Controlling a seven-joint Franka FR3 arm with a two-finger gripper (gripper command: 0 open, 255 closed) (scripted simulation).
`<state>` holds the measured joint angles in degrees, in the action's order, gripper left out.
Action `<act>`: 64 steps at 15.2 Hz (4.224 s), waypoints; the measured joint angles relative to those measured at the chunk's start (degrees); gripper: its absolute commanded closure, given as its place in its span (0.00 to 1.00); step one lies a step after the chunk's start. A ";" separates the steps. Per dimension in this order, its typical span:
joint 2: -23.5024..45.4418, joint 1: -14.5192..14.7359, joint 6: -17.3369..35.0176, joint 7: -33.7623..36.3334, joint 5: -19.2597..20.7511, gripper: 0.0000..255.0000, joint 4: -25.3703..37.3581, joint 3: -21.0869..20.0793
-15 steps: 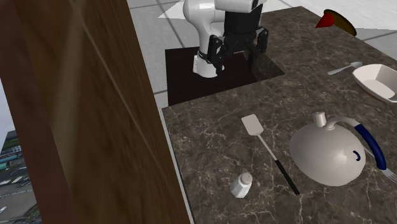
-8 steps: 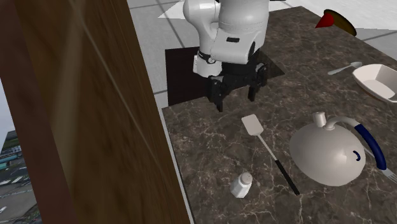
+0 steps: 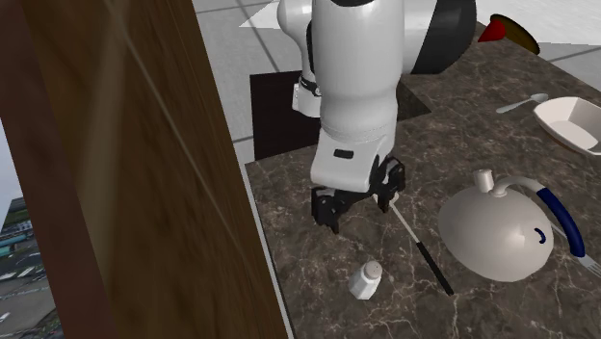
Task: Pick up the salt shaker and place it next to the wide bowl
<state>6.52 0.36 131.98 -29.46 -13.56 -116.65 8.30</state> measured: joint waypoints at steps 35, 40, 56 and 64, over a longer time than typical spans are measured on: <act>13.88 -1.40 2.18 -4.78 -6.14 1.00 11.68 -1.50; 11.94 -1.22 -0.57 -3.71 -5.19 1.00 12.61 -1.14; 8.03 -1.02 -11.30 -0.18 -2.55 1.00 19.83 -0.34; 7.45 -1.25 -17.05 1.07 -1.79 1.00 25.09 -0.07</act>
<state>13.96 -0.89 114.93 -28.39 -15.35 -91.56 8.24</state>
